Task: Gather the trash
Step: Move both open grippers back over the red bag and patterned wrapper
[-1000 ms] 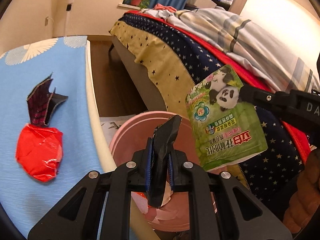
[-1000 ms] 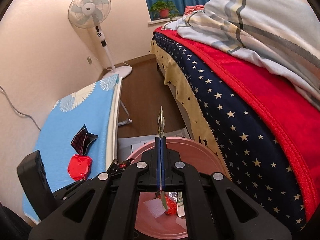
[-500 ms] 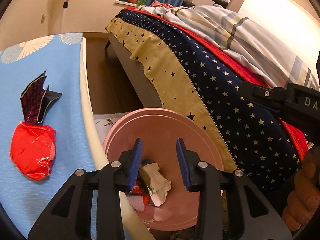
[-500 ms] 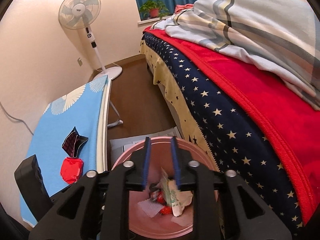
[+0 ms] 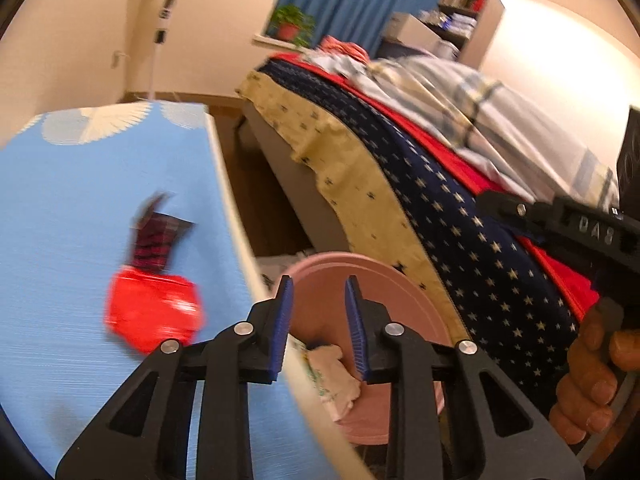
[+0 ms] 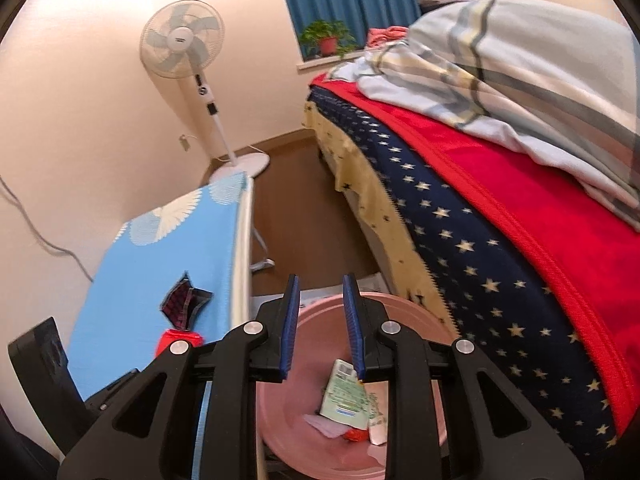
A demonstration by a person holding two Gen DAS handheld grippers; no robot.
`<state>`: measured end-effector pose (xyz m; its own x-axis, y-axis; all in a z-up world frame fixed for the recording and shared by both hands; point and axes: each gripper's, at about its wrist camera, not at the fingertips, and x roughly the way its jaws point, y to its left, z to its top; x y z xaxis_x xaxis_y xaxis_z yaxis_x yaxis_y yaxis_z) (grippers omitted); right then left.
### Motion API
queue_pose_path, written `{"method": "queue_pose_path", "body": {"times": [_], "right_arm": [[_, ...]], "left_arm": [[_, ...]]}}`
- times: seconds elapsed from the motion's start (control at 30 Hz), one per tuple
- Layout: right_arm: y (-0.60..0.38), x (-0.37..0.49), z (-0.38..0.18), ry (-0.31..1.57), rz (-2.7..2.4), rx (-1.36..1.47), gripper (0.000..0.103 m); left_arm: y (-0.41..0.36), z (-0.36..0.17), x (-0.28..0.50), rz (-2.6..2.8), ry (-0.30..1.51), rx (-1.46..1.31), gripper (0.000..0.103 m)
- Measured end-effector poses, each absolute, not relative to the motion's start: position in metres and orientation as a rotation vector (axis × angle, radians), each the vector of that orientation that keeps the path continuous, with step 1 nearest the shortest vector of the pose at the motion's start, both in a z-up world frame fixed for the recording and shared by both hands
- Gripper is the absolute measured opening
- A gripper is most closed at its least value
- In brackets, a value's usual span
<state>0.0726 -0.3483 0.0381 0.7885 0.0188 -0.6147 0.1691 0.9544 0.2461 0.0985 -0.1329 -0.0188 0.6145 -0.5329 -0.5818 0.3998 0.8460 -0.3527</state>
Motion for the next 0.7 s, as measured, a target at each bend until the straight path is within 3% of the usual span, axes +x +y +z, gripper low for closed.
{"method": "queue_pose_path", "body": {"times": [0.07,0.23,0.7], "right_arm": [[-0.339,0.075,0.037,0.654,-0.049,0.303,0.024],[-0.316,0.086,0.032,0.66,0.025,0.311,0.024],[-0.276,0.119,0.008,0.712,0.127,0.326,0.024]], "left_arm": [[-0.117,-0.014,0.1,-0.501,0.718,-0.214,0.019],[-0.068,-0.004,0.104,-0.368,0.686,-0.252,0.016],[-0.017,-0.045,0.122,-0.295,0.789,-0.358,0.016]]}}
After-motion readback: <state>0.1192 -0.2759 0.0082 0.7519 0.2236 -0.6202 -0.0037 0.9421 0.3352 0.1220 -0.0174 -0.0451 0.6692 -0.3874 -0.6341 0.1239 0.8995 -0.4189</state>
